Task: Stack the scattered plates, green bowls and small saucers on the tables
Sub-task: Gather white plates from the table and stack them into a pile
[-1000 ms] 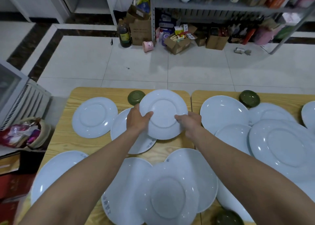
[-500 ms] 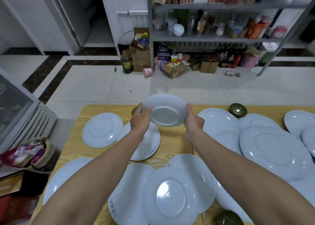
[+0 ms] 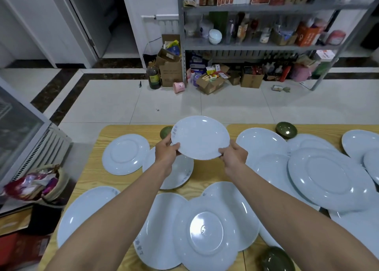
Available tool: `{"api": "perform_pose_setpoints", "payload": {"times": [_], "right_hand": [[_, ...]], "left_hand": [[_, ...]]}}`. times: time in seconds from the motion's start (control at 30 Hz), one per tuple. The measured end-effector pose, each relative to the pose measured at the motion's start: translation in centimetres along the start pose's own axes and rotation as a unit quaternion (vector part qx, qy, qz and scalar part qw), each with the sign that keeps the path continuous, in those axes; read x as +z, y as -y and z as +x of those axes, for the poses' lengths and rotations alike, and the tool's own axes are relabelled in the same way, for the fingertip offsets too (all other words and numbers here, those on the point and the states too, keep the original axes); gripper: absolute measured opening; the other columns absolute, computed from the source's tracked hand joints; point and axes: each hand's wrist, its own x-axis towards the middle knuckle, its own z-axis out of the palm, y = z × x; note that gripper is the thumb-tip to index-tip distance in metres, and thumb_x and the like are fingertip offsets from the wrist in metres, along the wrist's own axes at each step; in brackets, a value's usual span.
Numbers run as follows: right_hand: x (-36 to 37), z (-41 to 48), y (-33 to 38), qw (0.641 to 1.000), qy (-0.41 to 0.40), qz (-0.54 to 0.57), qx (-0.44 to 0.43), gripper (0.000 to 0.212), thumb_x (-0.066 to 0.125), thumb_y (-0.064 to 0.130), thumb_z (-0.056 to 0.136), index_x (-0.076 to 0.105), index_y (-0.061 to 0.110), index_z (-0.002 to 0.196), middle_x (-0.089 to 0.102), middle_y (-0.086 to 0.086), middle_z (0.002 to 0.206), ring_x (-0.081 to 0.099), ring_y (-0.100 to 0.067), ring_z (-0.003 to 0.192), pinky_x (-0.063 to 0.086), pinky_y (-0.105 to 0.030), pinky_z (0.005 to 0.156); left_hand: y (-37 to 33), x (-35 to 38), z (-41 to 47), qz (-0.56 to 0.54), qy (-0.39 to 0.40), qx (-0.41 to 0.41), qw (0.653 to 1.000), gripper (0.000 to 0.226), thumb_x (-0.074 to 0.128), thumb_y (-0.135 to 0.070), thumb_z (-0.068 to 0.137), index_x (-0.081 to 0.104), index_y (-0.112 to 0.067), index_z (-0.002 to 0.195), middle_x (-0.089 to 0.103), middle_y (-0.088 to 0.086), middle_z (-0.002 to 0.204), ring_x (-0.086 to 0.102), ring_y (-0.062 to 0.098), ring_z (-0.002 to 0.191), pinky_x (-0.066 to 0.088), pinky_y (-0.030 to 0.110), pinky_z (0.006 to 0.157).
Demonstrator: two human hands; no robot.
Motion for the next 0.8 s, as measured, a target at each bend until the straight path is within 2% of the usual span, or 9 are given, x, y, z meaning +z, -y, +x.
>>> {"api": "perform_pose_setpoints", "payload": {"times": [0.07, 0.17, 0.23, 0.33, 0.4, 0.47, 0.67, 0.73, 0.8], "right_hand": [[-0.3, 0.0, -0.5, 0.999, 0.010, -0.035, 0.021, 0.068, 0.066, -0.012, 0.079, 0.050, 0.007, 0.143, 0.060, -0.007, 0.134, 0.065, -0.024, 0.104, 0.056, -0.034, 0.090], [-0.5, -0.5, -0.8, 0.995, 0.063, -0.057, 0.061, 0.051, 0.065, -0.014, 0.083, 0.056, 0.000, 0.132, 0.066, -0.013, 0.120, 0.071, -0.027, 0.087, 0.061, -0.039, 0.079], [-0.6, -1.0, -0.8, 0.992, 0.090, -0.034, 0.078, 0.054, 0.060, -0.017, 0.086, 0.051, 0.000, 0.137, 0.064, -0.013, 0.116, 0.071, -0.029, 0.084, 0.061, -0.046, 0.079], [-0.6, -1.1, -0.9, 0.993, 0.090, 0.005, 0.080, 0.060, 0.056, -0.020, 0.086, 0.048, 0.003, 0.141, 0.061, -0.013, 0.118, 0.070, -0.035, 0.091, 0.059, -0.051, 0.081], [-0.7, -1.2, -1.1, 0.994, 0.082, 0.025, 0.072, 0.061, 0.056, -0.020, 0.086, 0.049, 0.004, 0.141, 0.062, -0.013, 0.122, 0.070, -0.037, 0.095, 0.060, -0.049, 0.078], [-0.8, -1.3, -1.5, 0.994, 0.073, 0.048, 0.064, 0.060, 0.057, -0.020, 0.085, 0.051, 0.005, 0.140, 0.061, -0.012, 0.128, 0.069, -0.036, 0.097, 0.062, -0.046, 0.074], [-0.6, -1.0, -3.0, 0.990, 0.060, 0.107, 0.068, 0.061, 0.057, -0.020, 0.083, 0.056, 0.007, 0.137, 0.063, -0.010, 0.131, 0.069, -0.034, 0.099, 0.062, -0.036, 0.064], [-0.5, -1.0, -3.4, 0.990, 0.057, 0.105, 0.070, 0.062, 0.057, -0.020, 0.084, 0.054, 0.008, 0.139, 0.063, -0.011, 0.130, 0.069, -0.033, 0.097, 0.062, -0.035, 0.062], [-0.3, -1.0, -3.6, 0.990, 0.055, 0.107, 0.073, 0.064, 0.056, -0.021, 0.084, 0.052, 0.009, 0.141, 0.064, -0.013, 0.127, 0.070, -0.033, 0.094, 0.062, -0.036, 0.062]], "left_hand": [[0.3, -0.5, 0.1, 0.007, 0.001, 0.008, 1.000, 0.054, 0.053, 0.006, 0.095, 0.050, -0.017, 0.143, 0.059, -0.002, 0.136, 0.061, 0.022, 0.114, 0.058, 0.029, 0.084], [1.0, -1.4, 0.5, 0.021, -0.014, 0.003, 1.000, 0.056, 0.056, 0.007, 0.093, 0.051, -0.019, 0.142, 0.057, -0.002, 0.138, 0.058, 0.024, 0.119, 0.056, 0.038, 0.092], [1.4, -1.8, 0.6, 0.030, -0.015, 0.004, 0.999, 0.057, 0.058, 0.006, 0.092, 0.051, -0.020, 0.142, 0.057, -0.002, 0.138, 0.057, 0.025, 0.120, 0.057, 0.039, 0.091], [1.8, -2.5, 0.3, 0.032, -0.006, 0.015, 0.999, 0.051, 0.060, 0.000, 0.093, 0.054, -0.022, 0.139, 0.060, -0.005, 0.131, 0.060, 0.021, 0.115, 0.057, 0.034, 0.086], [2.3, -3.2, 0.2, 0.053, -0.019, 0.018, 0.998, 0.046, 0.062, -0.010, 0.094, 0.055, -0.024, 0.137, 0.060, -0.005, 0.130, 0.062, 0.018, 0.111, 0.054, 0.034, 0.092], [3.2, -4.5, 0.5, 0.094, -0.056, 0.010, 0.994, 0.049, 0.066, -0.017, 0.092, 0.053, -0.023, 0.139, 0.058, -0.003, 0.137, 0.060, 0.020, 0.116, 0.050, 0.039, 0.100], [6.0, -7.7, 0.6, 0.172, -0.101, -0.008, 0.980, 0.053, 0.065, -0.012, 0.092, 0.049, -0.020, 0.142, 0.050, 0.003, 0.144, 0.048, 0.022, 0.130, 0.041, 0.037, 0.104], [6.8, -8.5, 0.9, 0.245, -0.096, 0.014, 0.965, 0.054, 0.065, -0.015, 0.092, 0.048, -0.020, 0.143, 0.047, 0.004, 0.147, 0.044, 0.023, 0.134, 0.039, 0.038, 0.108], [7.7, -9.4, 1.4, 0.360, -0.079, 0.040, 0.929, 0.056, 0.065, -0.025, 0.093, 0.044, -0.021, 0.145, 0.042, 0.005, 0.151, 0.038, 0.024, 0.139, 0.034, 0.040, 0.113]]}}
